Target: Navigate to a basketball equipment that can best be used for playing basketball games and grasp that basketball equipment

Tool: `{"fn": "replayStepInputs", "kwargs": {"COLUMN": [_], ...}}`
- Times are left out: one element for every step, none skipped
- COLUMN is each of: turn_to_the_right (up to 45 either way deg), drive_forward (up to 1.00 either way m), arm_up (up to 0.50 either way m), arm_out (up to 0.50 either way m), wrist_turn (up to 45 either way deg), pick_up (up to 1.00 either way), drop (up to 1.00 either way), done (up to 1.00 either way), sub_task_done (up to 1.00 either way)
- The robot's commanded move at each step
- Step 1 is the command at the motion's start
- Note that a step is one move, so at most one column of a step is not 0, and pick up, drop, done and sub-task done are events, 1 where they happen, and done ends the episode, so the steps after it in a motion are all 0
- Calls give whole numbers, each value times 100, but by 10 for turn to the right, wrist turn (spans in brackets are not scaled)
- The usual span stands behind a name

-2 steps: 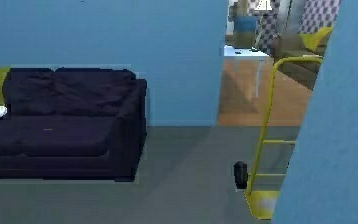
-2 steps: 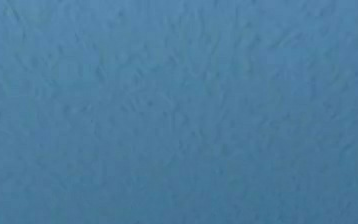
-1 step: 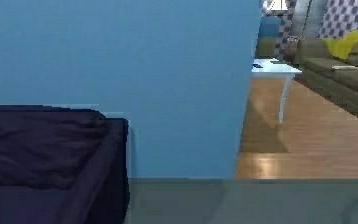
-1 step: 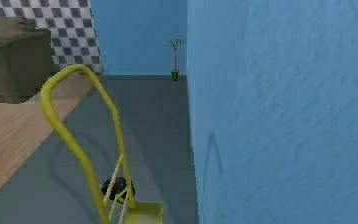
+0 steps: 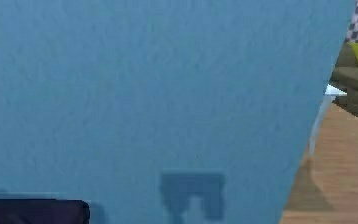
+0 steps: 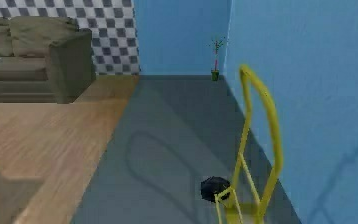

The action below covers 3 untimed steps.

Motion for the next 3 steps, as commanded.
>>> {"fn": "replayStepInputs", "kwargs": {"turn_to_the_right": [450, 210, 0], "drive_forward": [0, 0, 100], "arm_up": [0, 0, 0], "arm_out": [0, 0, 0], "wrist_turn": [0, 0, 0], "pick_up": [0, 0, 0], "drop": [0, 0, 0], "done": [0, 0, 0], "sub_task_done": [0, 0, 0]}}
